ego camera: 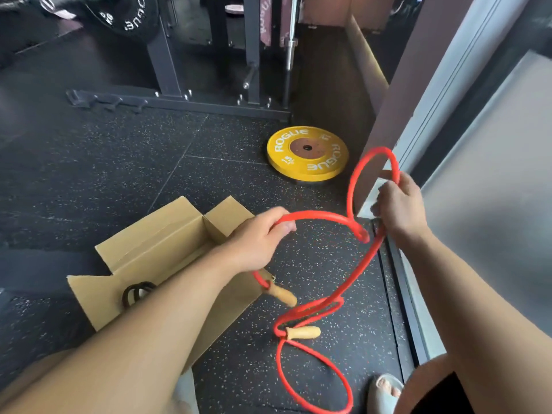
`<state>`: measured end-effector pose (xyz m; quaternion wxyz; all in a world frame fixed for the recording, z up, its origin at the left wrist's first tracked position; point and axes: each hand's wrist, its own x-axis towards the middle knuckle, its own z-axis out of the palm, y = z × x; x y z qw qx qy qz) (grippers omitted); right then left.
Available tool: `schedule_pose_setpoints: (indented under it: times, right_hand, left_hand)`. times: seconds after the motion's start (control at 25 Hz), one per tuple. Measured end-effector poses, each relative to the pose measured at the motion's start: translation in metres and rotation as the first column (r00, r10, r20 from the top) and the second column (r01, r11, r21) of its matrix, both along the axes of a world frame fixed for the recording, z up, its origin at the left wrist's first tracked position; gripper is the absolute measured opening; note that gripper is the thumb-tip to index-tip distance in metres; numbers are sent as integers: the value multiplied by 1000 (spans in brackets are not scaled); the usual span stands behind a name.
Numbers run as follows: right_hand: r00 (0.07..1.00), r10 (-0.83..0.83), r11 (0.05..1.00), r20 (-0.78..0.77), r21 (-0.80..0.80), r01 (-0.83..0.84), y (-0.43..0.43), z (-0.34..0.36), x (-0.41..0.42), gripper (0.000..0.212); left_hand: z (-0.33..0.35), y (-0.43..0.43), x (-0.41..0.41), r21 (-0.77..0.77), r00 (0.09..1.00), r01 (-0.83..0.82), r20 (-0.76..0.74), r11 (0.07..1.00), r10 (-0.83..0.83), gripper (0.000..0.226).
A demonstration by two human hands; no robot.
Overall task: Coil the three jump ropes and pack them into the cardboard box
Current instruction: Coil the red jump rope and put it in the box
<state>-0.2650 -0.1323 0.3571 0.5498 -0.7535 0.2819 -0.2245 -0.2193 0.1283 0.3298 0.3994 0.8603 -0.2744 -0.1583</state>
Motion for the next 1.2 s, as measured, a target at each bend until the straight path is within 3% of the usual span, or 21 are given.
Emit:
schedule_pose_setpoints:
  times: [0.12,0.2,0.28,0.36,0.44,0.52,0.6,0.72,0.8,0.84,0.92,1.0,1.08,1.2]
  right_hand:
    - [913,-46,978,-406,-206,-42,-15,-10,-2,58]
    - [833,-1,914,-553,-339,-224,-13,-15,-6,58]
    - [851,311,879,-423,-212,-427,1,-8,-16,43]
    - [746,634,768,-202,49,-639,15,2,-29,48]
    - [689,713,699,-128,55,-713,23,1,-35,46]
    - [767,641,766,-32,-21,-642,29,-2,-34,28]
    - [852,499,861,159,16,-508,30,3,-34,19]
    - [880,264,903,394,219,-369,22,21,-37,21]
    - [883,159,905,442,292,-309,14,27,-39,17]
    - [895,127,919,426,289,-268,12,27,-39,12]
    - [954,74,973,291,187,-133,5,23,-39,8]
    - [996,55,996,77,-80,-48,-2,16,-41,17]
    - [980,109,921,-167,-355,-163,-4,5,-43,19]
    - [850,230,741,-474,-481,-469,2,-12,-44,25]
  left_hand:
    - [8,-8,5,-191,990,-56,117,980,80,28]
    - [17,-12,4,-236,984,-31,163,971,70,25]
    - [24,-16,1,-252,976,-4,210,968,59,25]
    - [31,-18,-1,-294,966,-17,241,956,92,23]
    - [38,-17,1,-385,955,-45,255,922,154,20]
    - [40,-16,5,-470,960,-75,206,879,192,21]
    - [36,-16,6,-458,984,-109,75,882,161,24]
    - [18,-15,-1,-171,995,-55,-95,984,39,31]
    - [5,-15,-10,-6,990,-6,-144,1000,5,32]
    - [1,-16,-14,-13,988,-21,-153,1000,19,30]
    - [2,-19,-16,-176,979,-138,-175,975,107,22]
    - [10,-24,-10,-354,960,-269,-173,896,219,14]
    - [21,-28,-6,-381,960,-271,-40,884,277,20]
    - [27,-30,-10,-270,941,-224,190,936,280,21]
